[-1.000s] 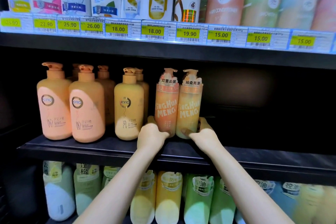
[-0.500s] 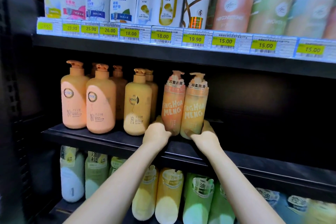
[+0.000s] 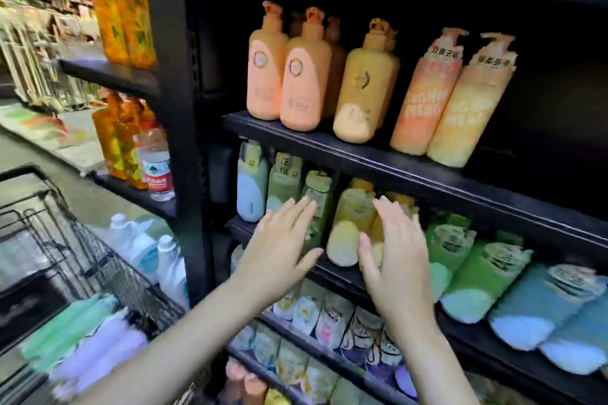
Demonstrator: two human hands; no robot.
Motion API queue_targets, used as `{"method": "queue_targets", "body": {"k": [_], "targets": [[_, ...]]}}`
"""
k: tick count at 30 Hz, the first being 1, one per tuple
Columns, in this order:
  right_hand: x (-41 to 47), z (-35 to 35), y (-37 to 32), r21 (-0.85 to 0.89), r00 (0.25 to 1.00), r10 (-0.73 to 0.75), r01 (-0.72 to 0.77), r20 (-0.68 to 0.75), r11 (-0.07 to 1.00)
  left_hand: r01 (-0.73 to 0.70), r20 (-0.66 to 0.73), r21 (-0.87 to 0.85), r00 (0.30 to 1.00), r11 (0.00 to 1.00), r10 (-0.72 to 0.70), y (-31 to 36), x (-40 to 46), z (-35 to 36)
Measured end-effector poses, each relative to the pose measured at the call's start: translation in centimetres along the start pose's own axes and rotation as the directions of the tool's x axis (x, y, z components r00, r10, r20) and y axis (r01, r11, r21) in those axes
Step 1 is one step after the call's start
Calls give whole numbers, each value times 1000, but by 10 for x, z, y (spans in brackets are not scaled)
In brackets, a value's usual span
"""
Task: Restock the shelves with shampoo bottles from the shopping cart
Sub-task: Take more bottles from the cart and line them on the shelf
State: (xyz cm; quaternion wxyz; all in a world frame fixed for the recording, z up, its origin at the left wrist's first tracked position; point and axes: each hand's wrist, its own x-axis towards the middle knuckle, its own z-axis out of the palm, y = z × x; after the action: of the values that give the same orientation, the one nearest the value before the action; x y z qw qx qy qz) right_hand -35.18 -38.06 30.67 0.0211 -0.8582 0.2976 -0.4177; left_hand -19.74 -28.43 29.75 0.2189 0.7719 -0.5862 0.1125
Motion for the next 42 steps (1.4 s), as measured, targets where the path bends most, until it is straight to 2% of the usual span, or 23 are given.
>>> {"method": "queue_targets", "body": {"k": [3, 7, 11, 13, 16, 18, 23, 27, 33, 38, 42], "targets": [[-60, 49, -36, 8, 974, -15, 13, 225, 1000, 79, 124, 75, 988, 994, -88, -53, -79, 9], [-132, 114, -101, -18, 875, -20, 33, 485, 999, 230, 279, 165, 922, 959, -268, -129, -193, 11], [-187, 160, -177, 8, 751, -38, 43, 659, 999, 326, 416, 164, 833, 931, -365, -210, -292, 9], [-210, 181, -209, 15, 682, -31, 30, 731, 999, 375, 437, 184, 797, 908, -418, -243, -328, 4], [-238, 203, -251, 14, 603, -30, 31, 797, 999, 399, 475, 178, 765, 899, -434, -272, -361, -17], [-250, 210, -273, 17, 528, 2, -31, 849, 999, 416, 531, 165, 727, 894, -436, -290, -375, -23], [-272, 236, -302, -42, 446, 114, -169, 888, 985, 445, 623, 114, 664, 888, -413, -327, -383, -21], [-273, 270, -310, -121, 330, 205, -259, 922, 958, 436, 619, 84, 682, 896, -389, -359, -377, -4], [-273, 328, -316, -280, 150, 348, -351, 925, 894, 328, 764, 158, 557, 932, -325, -404, -360, 30], [-283, 365, -314, -393, 68, 453, -394, 889, 831, 316, 831, 128, 484, 940, -276, -433, -346, 70], [-296, 399, -305, -477, -49, 527, -502, 849, 722, 251, 894, 101, 402, 963, -198, -444, -339, 113]]}}
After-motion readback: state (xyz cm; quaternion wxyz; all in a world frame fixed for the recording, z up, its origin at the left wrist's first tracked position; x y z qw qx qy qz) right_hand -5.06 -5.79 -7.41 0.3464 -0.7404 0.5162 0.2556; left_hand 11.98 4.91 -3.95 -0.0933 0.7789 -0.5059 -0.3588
